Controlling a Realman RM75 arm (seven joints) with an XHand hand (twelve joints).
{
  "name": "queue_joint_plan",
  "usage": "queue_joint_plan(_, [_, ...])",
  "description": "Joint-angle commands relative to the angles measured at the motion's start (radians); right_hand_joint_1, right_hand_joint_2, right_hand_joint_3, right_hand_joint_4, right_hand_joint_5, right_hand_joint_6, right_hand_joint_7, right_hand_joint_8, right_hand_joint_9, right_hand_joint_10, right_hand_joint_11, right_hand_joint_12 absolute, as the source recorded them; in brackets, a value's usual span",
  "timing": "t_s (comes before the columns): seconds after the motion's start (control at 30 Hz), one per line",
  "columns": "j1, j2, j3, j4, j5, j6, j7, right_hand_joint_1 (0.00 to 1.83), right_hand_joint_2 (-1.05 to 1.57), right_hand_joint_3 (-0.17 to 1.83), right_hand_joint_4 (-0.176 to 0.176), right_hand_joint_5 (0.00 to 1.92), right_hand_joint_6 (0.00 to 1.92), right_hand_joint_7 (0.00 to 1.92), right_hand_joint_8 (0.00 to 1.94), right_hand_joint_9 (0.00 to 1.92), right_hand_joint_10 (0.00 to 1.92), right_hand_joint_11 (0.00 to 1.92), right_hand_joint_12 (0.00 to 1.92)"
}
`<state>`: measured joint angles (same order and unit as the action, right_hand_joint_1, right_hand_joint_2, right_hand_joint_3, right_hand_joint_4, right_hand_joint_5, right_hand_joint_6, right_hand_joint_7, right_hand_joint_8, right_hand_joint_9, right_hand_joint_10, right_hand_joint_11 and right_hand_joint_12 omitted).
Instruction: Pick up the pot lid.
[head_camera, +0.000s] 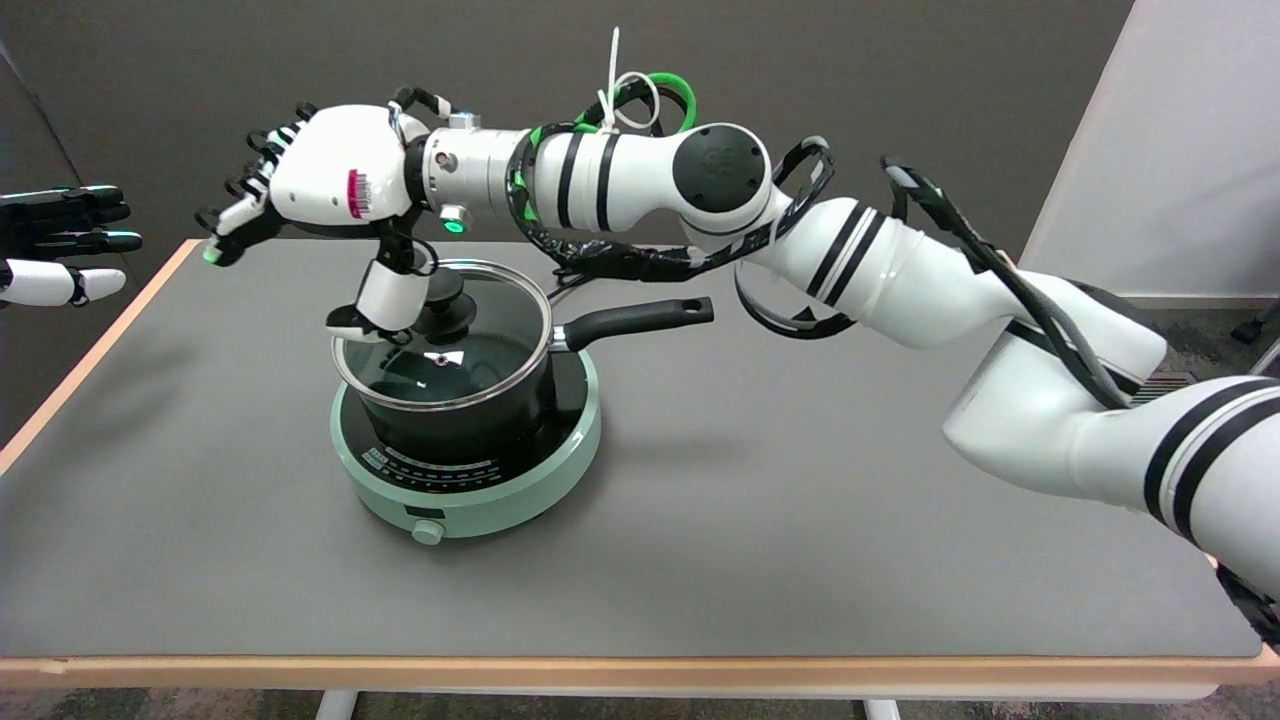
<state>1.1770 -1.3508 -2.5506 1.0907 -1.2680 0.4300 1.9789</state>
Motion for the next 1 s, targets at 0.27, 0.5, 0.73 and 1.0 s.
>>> queue_joint_plan(0.27, [0.031, 0.087, -0.04, -0.071, -0.002, 0.06, -0.002, 0.72, 0.54, 0.97, 0.155, 0.43, 0.19, 0.55, 0.2, 0.55, 0.29, 0.34, 0.56])
queue_joint_plan(0.5, [0.036, 0.117, -0.04, -0.054, -0.002, 0.084, -0.002, 0.71, 0.54, 0.97, 0.158, 0.41, 0.19, 0.56, 0.2, 0.55, 0.29, 0.35, 0.56])
queue_joint_plan(0.73, [0.025, 0.154, -0.04, -0.01, -0.005, 0.087, -0.002, 0.71, 0.54, 0.96, 0.162, 0.4, 0.18, 0.56, 0.2, 0.57, 0.31, 0.36, 0.57])
queue_joint_plan(1.0, [0.019, 0.173, -0.04, -0.007, -0.002, 0.082, -0.002, 0.71, 0.54, 0.97, 0.169, 0.4, 0.17, 0.57, 0.2, 0.58, 0.33, 0.36, 0.59])
